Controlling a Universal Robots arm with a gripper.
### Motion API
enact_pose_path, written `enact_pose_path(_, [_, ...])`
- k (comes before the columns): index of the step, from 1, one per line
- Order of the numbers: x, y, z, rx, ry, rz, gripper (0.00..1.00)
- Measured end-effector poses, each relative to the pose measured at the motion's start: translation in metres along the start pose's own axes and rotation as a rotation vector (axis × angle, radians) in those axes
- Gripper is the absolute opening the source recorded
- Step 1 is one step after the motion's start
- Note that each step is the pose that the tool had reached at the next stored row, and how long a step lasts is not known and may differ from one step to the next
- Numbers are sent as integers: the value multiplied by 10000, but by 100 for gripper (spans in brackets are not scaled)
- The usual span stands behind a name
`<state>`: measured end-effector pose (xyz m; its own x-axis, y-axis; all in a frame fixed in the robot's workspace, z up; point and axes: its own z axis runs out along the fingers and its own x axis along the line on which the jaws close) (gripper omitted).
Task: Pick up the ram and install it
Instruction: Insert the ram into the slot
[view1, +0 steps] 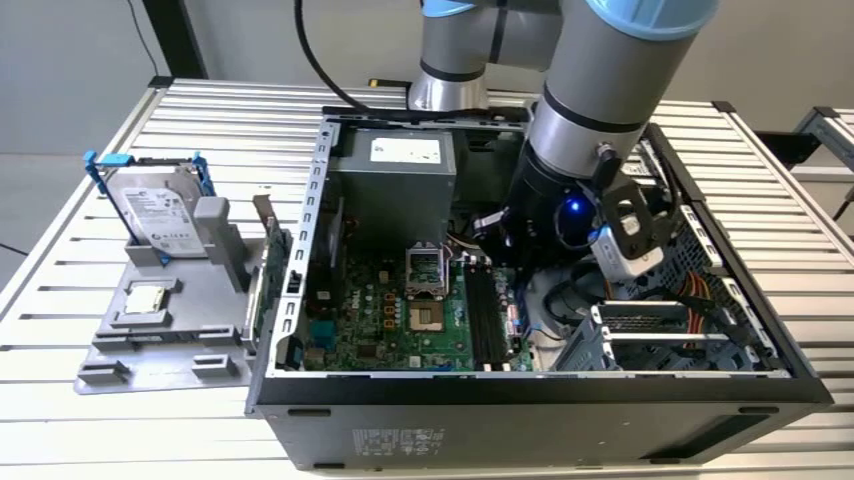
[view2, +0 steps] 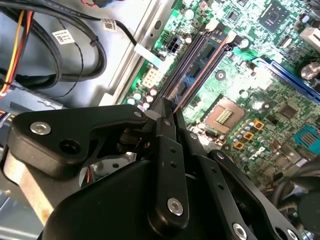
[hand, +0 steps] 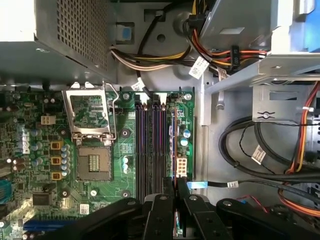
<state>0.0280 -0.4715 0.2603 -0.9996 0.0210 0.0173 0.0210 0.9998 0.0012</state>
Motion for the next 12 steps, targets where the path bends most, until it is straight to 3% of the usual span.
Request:
enact_pose_path(4, [0,5,67,1,-18,-7,0])
enact_pose_path(12, [3,7,104,-1,-39,-27,0])
